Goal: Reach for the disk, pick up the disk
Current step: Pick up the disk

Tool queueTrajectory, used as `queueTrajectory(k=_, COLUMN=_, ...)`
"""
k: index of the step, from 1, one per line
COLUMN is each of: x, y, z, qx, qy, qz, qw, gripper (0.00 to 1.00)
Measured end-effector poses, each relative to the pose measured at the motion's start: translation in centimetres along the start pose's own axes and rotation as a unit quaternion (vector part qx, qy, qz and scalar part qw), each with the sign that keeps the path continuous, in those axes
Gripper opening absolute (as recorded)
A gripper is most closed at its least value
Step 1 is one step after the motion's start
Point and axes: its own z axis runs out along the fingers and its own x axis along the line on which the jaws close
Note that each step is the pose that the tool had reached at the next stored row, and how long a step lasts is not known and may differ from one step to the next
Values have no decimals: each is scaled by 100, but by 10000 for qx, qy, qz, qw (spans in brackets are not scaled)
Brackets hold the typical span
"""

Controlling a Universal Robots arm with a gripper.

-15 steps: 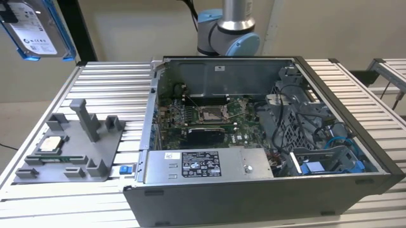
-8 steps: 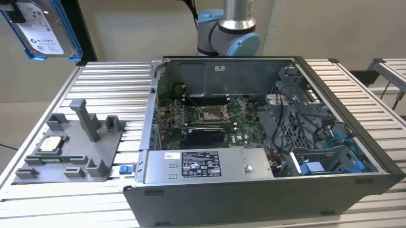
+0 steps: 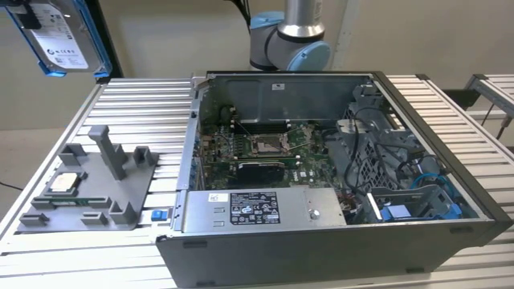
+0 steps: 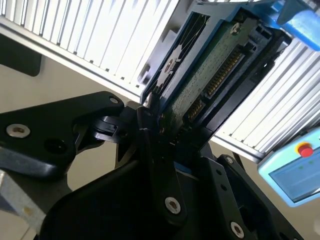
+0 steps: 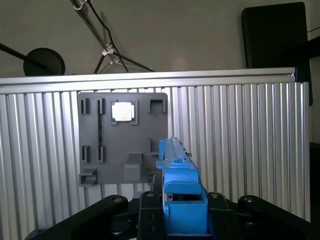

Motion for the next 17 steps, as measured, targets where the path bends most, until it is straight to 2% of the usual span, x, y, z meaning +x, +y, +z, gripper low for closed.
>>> queueTrajectory(k=17, x=-21, y=-306, z=-7, qx=0, qy=0, qz=0, qw=10000, gripper=0)
